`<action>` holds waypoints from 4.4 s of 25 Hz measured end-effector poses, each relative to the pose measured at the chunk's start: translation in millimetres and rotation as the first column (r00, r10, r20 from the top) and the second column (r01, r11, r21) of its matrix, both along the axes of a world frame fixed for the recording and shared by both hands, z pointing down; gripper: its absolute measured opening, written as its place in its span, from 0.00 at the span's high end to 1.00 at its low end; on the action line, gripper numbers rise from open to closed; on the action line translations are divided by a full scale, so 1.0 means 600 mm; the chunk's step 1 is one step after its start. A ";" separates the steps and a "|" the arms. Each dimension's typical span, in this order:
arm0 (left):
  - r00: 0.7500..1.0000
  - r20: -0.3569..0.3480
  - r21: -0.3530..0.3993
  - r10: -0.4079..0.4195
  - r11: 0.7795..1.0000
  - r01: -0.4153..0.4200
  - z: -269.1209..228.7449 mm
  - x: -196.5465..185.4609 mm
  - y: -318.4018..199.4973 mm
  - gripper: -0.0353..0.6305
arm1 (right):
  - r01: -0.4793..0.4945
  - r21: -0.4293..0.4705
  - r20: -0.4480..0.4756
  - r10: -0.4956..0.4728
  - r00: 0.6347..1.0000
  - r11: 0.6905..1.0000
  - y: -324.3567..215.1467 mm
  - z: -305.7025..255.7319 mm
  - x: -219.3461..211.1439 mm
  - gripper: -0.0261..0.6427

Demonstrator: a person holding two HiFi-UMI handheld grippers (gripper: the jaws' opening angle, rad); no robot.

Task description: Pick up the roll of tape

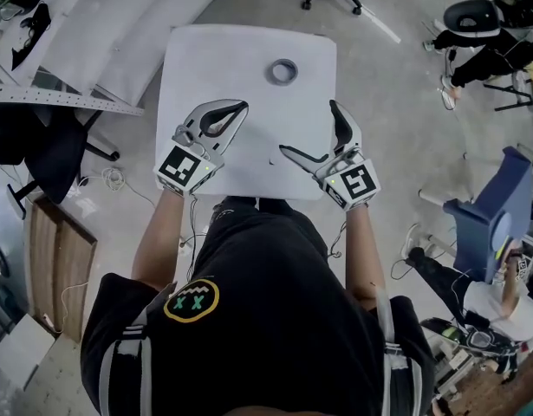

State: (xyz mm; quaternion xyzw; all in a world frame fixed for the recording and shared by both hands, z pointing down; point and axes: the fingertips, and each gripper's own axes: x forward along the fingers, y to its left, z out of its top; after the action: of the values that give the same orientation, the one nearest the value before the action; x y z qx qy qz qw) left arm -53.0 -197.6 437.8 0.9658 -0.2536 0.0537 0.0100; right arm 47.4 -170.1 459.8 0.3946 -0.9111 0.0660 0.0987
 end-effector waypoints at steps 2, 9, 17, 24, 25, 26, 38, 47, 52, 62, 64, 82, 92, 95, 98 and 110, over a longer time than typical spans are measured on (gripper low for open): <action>1.000 -0.005 -0.008 -0.017 1.000 0.017 -0.001 0.000 -0.010 0.92 | 0.016 -0.005 -0.006 -0.016 1.000 1.000 -0.013 0.005 0.000 0.07; 0.999 -0.005 -0.007 -0.047 0.999 0.047 -0.002 0.020 -0.028 0.92 | 0.093 -0.051 -0.153 -0.100 0.983 0.994 -0.067 0.056 0.012 0.07; 0.997 0.022 -0.025 -0.067 0.997 0.068 0.004 0.034 -0.039 0.92 | 0.178 -0.110 -0.265 -0.202 0.943 0.978 -0.123 0.131 0.017 0.07; 0.996 0.005 -0.039 -0.094 0.995 0.094 -0.003 0.035 -0.040 0.92 | 0.249 -0.187 -0.350 -0.302 0.887 0.950 -0.173 0.212 0.004 0.07; 0.996 0.016 -0.033 -0.087 0.996 0.087 0.003 0.033 -0.039 0.92 | 0.257 -0.203 -0.350 -0.316 0.882 0.945 -0.181 0.224 0.000 0.07; 0.996 0.028 -0.031 -0.086 0.996 0.087 0.010 0.029 -0.039 0.92 | 0.266 -0.221 -0.352 -0.331 0.875 0.938 -0.188 0.238 -0.003 0.07; 0.983 0.083 -0.070 -0.163 0.983 0.169 0.031 0.001 -0.039 0.92 | 0.287 -0.466 -0.468 -0.508 0.723 0.837 -0.224 0.456 -0.002 0.07; 0.981 0.072 -0.089 -0.181 0.978 0.187 0.041 -0.007 -0.034 0.92 | 0.336 -0.578 -0.549 -0.659 0.514 0.744 -0.215 0.552 -0.017 0.11; 0.977 0.057 -0.118 -0.208 0.970 0.213 0.033 -0.009 -0.036 0.92 | 0.357 -0.611 -0.569 -0.706 0.422 0.707 -0.209 0.586 -0.022 0.11; 0.974 0.059 -0.138 -0.217 0.965 0.223 0.043 -0.015 -0.027 0.92 | 0.341 -0.604 -0.631 -0.693 0.350 0.721 -0.216 0.604 -0.014 0.21; 0.975 0.070 -0.134 -0.212 0.966 0.220 0.046 -0.016 -0.028 0.92 | 0.342 -0.607 -0.631 -0.697 0.341 0.717 -0.217 0.604 -0.015 0.24; 0.973 0.096 -0.087 -0.212 0.972 0.220 0.041 -0.039 -0.018 0.92 | 0.378 -0.549 -0.710 -0.655 0.260 0.746 -0.211 0.593 -0.012 0.84; 0.986 0.051 -0.061 -0.157 0.985 0.160 0.019 -0.020 -0.008 0.92 | 0.340 -0.449 -0.666 -0.563 0.489 0.826 -0.201 0.509 -0.040 0.85; 0.988 0.047 -0.057 -0.149 0.987 0.152 0.009 -0.008 -0.008 0.92 | 0.337 -0.414 -0.645 -0.534 0.546 0.845 -0.190 0.471 -0.045 0.85; 0.992 0.044 -0.040 -0.121 0.992 0.123 0.006 0.003 -0.007 0.92 | 0.328 -0.369 -0.613 -0.493 0.617 0.870 -0.179 0.429 -0.049 0.85; 0.999 0.011 -0.033 -0.053 0.998 0.053 -0.011 0.023 -0.019 0.92 | 0.240 -0.149 -0.411 -0.281 0.867 0.959 -0.143 0.205 -0.046 0.85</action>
State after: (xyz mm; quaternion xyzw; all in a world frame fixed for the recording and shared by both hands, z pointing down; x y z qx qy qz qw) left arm -39.2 -208.8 431.5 0.9581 -0.2783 0.0624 0.0263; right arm 19.5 -256.1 582.9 0.2677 -0.9078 0.0063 0.3227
